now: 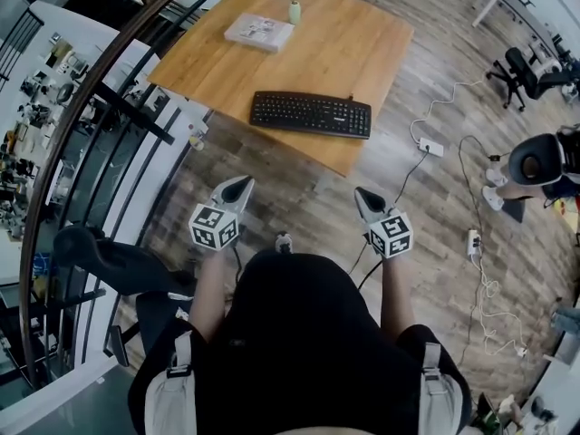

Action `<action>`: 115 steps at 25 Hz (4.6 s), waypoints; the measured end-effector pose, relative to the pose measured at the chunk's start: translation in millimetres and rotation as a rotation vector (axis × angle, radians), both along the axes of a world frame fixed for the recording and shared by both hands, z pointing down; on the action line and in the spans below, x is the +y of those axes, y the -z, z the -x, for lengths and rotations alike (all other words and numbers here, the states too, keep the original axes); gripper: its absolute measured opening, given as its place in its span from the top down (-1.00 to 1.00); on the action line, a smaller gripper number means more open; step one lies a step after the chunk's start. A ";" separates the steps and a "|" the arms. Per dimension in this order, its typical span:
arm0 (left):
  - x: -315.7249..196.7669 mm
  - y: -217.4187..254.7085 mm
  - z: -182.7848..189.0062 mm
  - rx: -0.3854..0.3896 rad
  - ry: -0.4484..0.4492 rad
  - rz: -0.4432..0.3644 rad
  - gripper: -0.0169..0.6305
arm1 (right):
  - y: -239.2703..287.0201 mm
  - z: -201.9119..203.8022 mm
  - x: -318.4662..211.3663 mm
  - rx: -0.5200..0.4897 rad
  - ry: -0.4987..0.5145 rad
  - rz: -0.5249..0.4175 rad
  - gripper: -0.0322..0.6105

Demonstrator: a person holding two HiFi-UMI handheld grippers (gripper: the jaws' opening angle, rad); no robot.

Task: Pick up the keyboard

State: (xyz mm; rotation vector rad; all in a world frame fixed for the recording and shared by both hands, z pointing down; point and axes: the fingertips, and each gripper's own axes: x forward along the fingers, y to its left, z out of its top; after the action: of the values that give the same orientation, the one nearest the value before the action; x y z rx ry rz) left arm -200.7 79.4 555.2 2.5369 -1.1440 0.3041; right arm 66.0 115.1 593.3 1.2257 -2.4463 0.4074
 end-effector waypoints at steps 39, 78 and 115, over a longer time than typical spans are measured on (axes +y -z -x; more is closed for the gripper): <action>-72.7 -7.2 -66.9 -0.043 0.039 0.042 0.91 | -24.0 -65.9 -77.8 -0.012 0.048 0.065 0.89; -163.6 -29.0 -93.1 -0.028 0.140 0.090 0.91 | -44.3 -95.9 -187.8 0.017 0.141 0.127 0.89; -329.4 -118.5 -9.3 -0.072 -0.046 0.202 0.66 | -133.2 -90.3 -264.6 0.129 -0.233 0.287 0.89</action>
State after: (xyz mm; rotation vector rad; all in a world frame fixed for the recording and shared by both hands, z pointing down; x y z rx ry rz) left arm -191.4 -250.0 673.7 2.3937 -1.0252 0.4999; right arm 156.4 -149.5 726.5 1.3652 -2.0585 0.6940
